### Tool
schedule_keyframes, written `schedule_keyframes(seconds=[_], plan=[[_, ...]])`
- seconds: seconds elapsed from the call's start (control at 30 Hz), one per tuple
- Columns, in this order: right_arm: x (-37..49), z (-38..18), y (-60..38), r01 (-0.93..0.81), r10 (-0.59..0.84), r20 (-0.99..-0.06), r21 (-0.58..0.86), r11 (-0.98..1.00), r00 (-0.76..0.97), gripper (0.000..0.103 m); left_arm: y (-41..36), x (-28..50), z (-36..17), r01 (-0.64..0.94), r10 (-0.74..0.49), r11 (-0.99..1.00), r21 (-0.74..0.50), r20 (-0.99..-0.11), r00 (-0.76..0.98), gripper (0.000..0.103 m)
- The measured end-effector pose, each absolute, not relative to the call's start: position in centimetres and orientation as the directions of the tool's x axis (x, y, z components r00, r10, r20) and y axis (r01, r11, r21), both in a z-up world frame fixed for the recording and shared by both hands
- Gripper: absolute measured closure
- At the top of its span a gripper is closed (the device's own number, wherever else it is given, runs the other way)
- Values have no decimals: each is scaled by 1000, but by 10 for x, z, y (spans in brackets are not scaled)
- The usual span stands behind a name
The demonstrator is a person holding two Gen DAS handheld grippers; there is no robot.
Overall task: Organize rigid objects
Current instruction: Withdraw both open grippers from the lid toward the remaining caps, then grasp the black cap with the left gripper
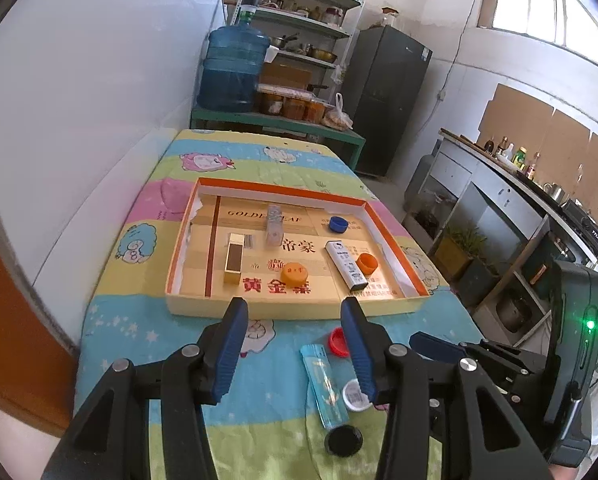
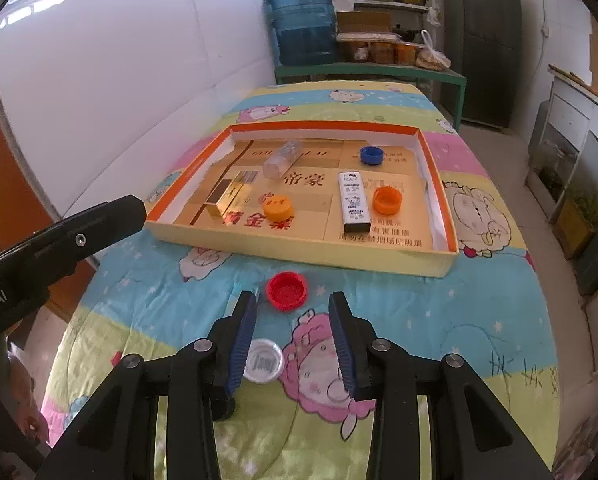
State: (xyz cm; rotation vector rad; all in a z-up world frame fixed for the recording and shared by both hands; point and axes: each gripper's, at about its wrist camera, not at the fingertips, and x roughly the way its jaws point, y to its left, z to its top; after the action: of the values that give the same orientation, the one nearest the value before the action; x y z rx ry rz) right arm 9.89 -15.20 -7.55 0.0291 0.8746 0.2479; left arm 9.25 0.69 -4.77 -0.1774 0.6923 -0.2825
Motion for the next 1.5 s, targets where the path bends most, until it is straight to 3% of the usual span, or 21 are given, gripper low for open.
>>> schedule_keyframes(seconds=[1.07, 1.5], plan=[[37, -90, -149, -196, 219, -772, 124, 973, 597, 64, 26, 30, -83, 169, -315, 945, -279, -642, 699, 55], [37, -97, -182, -110, 186, -773, 150, 983, 606, 64, -38, 28, -114, 309, -354, 931, -197, -701, 619, 55]])
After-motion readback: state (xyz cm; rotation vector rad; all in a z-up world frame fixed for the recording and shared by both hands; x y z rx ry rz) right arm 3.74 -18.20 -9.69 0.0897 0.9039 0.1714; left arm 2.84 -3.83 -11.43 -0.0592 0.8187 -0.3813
